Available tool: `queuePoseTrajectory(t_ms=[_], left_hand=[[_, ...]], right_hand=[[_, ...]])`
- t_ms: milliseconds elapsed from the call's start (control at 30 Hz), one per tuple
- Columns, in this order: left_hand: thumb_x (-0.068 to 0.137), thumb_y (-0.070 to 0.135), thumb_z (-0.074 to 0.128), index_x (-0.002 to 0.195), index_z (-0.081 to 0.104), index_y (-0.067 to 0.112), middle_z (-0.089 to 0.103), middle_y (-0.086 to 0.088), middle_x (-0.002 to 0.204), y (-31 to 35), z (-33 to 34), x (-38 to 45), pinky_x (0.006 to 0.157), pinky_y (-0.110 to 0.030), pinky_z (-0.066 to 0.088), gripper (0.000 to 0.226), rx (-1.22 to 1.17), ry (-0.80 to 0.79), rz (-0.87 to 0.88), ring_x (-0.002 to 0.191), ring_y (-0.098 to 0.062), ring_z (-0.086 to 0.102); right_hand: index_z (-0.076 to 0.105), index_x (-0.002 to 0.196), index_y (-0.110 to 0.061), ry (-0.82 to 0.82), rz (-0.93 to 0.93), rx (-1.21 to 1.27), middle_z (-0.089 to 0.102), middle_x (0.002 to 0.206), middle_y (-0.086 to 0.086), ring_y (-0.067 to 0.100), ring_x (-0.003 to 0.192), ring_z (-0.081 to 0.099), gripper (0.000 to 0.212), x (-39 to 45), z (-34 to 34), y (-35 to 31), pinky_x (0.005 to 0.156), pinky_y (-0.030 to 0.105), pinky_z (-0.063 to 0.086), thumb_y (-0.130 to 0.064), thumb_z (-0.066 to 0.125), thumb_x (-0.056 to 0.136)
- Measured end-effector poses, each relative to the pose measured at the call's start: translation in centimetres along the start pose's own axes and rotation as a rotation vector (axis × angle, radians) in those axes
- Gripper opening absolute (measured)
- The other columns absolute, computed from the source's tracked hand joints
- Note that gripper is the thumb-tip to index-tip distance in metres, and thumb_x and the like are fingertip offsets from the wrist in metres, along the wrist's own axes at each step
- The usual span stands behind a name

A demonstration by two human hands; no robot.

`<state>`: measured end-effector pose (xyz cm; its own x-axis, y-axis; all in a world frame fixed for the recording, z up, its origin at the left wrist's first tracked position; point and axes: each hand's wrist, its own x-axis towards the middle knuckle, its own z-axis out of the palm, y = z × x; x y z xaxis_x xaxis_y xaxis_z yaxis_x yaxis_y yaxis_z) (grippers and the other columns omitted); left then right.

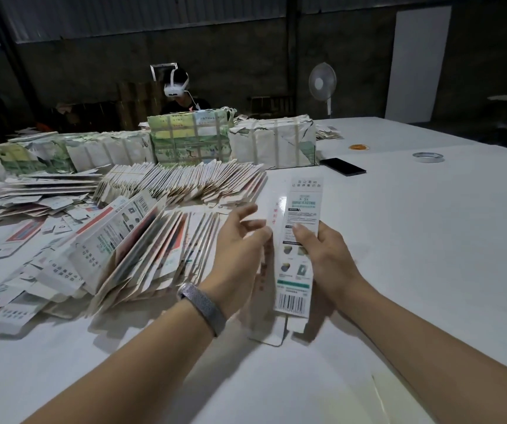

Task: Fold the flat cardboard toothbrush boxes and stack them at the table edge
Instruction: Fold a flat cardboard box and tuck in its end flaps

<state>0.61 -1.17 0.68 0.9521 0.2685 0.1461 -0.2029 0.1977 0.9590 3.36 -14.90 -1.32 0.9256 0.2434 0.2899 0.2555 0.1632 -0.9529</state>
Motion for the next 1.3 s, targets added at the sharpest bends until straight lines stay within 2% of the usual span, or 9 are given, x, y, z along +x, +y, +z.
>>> queuePoseTrajectory(t_ms=[133, 300, 500, 600, 767, 833, 900, 1100, 1300], left_hand=[[0.104, 0.02, 0.052, 0.118, 0.068, 0.019, 0.077, -0.017, 0.101, -0.6, -0.1, -0.4, 0.06, -0.033, 0.06, 0.021, -0.066, -0.117, -0.17, 0.079, -0.027, 0.076], [0.105, 0.057, 0.031, 0.106, 0.078, 0.031, 0.076, -0.016, 0.109, -0.8, 0.3, -1.2, 0.071, -0.04, 0.062, 0.054, -0.133, -0.247, -0.296, 0.091, -0.032, 0.075], [0.101, 0.063, 0.028, 0.107, 0.076, 0.038, 0.077, -0.012, 0.106, -1.2, 0.2, -1.3, 0.068, -0.035, 0.062, 0.055, -0.077, -0.304, -0.249, 0.09, -0.029, 0.076], [0.095, 0.074, 0.018, 0.125, 0.066, 0.027, 0.077, -0.012, 0.108, -1.2, -0.1, -0.8, 0.072, -0.04, 0.062, 0.074, -0.141, -0.393, -0.319, 0.092, -0.029, 0.076], [0.097, 0.058, 0.046, 0.094, 0.077, 0.027, 0.071, -0.002, 0.074, -1.6, 0.8, -1.0, 0.05, -0.024, 0.053, 0.044, -0.075, -0.341, -0.244, 0.055, -0.014, 0.066], [0.099, 0.045, 0.056, 0.118, 0.066, 0.028, 0.074, -0.002, 0.085, -2.2, 0.9, -0.7, 0.056, -0.026, 0.055, 0.028, -0.029, -0.29, -0.172, 0.063, -0.014, 0.07], [0.1, 0.035, 0.06, 0.135, 0.053, 0.028, 0.077, -0.003, 0.093, -2.3, 0.6, -0.6, 0.064, -0.027, 0.059, 0.037, 0.033, -0.251, -0.148, 0.075, -0.017, 0.074], [0.101, 0.026, 0.059, 0.128, 0.055, 0.022, 0.077, -0.006, 0.094, -2.7, 0.5, -0.9, 0.063, -0.028, 0.06, 0.027, 0.02, -0.278, -0.096, 0.075, -0.019, 0.076], [0.099, 0.037, 0.059, 0.135, 0.042, 0.031, 0.072, -0.008, 0.111, -2.8, 0.9, -1.2, 0.07, -0.027, 0.059, 0.04, 0.087, -0.326, -0.056, 0.085, -0.017, 0.075]], right_hand=[[0.059, 0.112, -0.028, 0.095, 0.013, 0.011, 0.078, 0.091, -0.001, 0.021, 0.079, 0.076, 0.015, 0.3, -0.4, 0.1, 0.063, 0.03, 0.06, -0.022, 0.061, 0.099], [0.047, 0.128, -0.03, 0.188, -0.02, -0.181, 0.077, 0.087, -0.009, 0.013, 0.074, 0.075, 0.039, 0.5, -0.6, 0.4, 0.067, 0.034, 0.061, -0.035, 0.067, 0.094], [0.054, 0.132, -0.034, 0.188, -0.103, -0.437, 0.068, 0.072, -0.015, 0.007, 0.069, 0.07, 0.039, 0.2, -0.7, 0.5, 0.068, 0.034, 0.06, -0.044, 0.062, 0.095], [0.056, 0.133, -0.042, 0.125, -0.114, -0.556, 0.06, 0.086, -0.012, 0.004, 0.081, 0.066, 0.036, 0.1, -0.2, 0.7, 0.079, 0.036, 0.059, -0.05, 0.052, 0.098], [0.05, 0.144, -0.034, 0.092, -0.105, -0.515, 0.051, 0.112, -0.009, 0.0, 0.101, 0.058, 0.041, -0.1, 0.5, 0.9, 0.093, 0.028, 0.052, -0.038, 0.047, 0.103], [0.056, 0.137, -0.033, 0.114, -0.073, -0.297, 0.059, 0.121, -0.005, 0.005, 0.104, 0.064, 0.034, -0.2, 0.6, 0.7, 0.091, 0.029, 0.056, -0.033, 0.045, 0.106], [0.063, 0.116, -0.042, 0.115, 0.037, -0.089, 0.069, 0.117, -0.002, 0.016, 0.097, 0.072, 0.027, -0.2, 0.5, 0.2, 0.082, 0.03, 0.06, -0.042, 0.038, 0.106], [0.062, 0.108, -0.041, 0.087, 0.145, 0.069, 0.074, 0.106, -0.002, 0.019, 0.084, 0.076, 0.034, -0.2, -0.2, 0.0, 0.072, 0.03, 0.062, -0.058, 0.034, 0.099], [0.061, 0.115, -0.039, 0.069, 0.123, 0.085, 0.072, 0.114, -0.001, 0.021, 0.092, 0.075, 0.034, -0.1, -0.4, 0.5, 0.084, 0.038, 0.061, -0.057, 0.037, 0.099]])
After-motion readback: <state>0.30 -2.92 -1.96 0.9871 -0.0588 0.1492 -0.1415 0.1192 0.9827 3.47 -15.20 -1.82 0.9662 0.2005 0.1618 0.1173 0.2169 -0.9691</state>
